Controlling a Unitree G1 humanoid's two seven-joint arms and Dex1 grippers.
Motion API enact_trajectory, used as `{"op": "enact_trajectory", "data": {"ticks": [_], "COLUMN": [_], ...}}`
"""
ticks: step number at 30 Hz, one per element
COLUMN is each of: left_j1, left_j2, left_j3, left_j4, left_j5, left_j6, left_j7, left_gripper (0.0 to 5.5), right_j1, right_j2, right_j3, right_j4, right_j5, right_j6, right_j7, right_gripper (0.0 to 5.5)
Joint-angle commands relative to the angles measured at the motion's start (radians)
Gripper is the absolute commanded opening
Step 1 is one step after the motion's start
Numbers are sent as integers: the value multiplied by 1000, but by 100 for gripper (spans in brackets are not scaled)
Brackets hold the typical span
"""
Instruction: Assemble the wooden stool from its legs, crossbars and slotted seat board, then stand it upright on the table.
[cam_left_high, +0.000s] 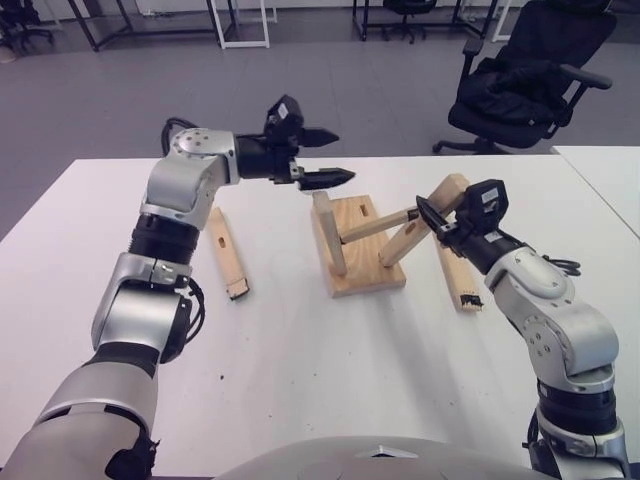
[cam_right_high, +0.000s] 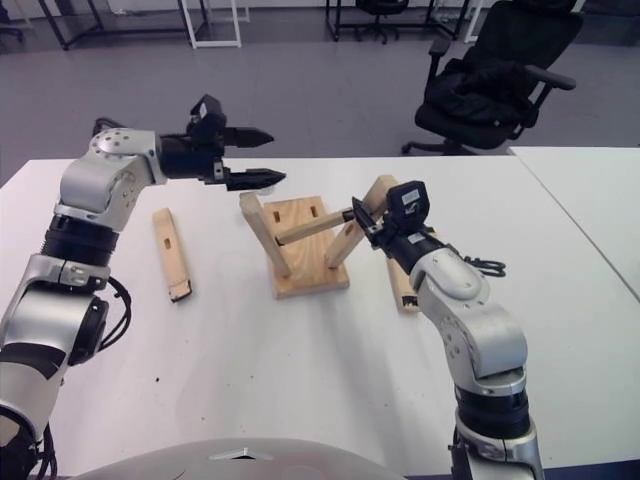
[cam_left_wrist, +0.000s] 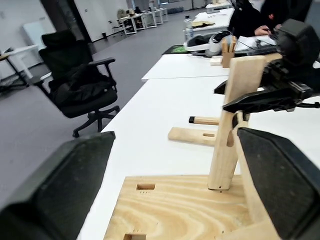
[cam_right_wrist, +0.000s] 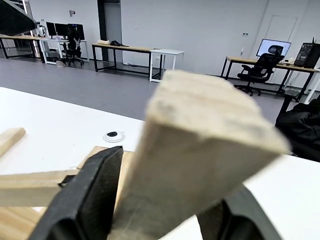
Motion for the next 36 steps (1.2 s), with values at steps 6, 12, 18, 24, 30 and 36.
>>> {"op": "enact_trajectory", "data": {"ticks": [6,12,18,24,30,36], "left_j1": [19,42,13,66,226,327], "left_j2": [-52,-84,-158,-111,-120,-155], "left_j3": [49,101,196,283,251,283], "left_j4": [178,309,340,419,274,87], "left_j5": [32,32,-44,-45,-11,-49], "left_j6": [-95,-163,-121,-153,-181,-180], "left_j7": [-80,-107,-124,-89,-75,19], "left_gripper": [450,450,450,450,450,450], "right_j1": [-121,-248,-254,-275,-215,-203], "right_j2": [-23,-5,29,28,5,52], "right_j3": [88,120,123,177,83,21], "right_j4": [201,401,405,469,373,278], "right_j5": [-61,-109,-89,-139,-110,-63], "right_j6": [-135,-237,-231,-280,-230,-202], "right_j7": [168,243,274,322,283,226], "right_gripper": [227,227,227,227,227,227]}}
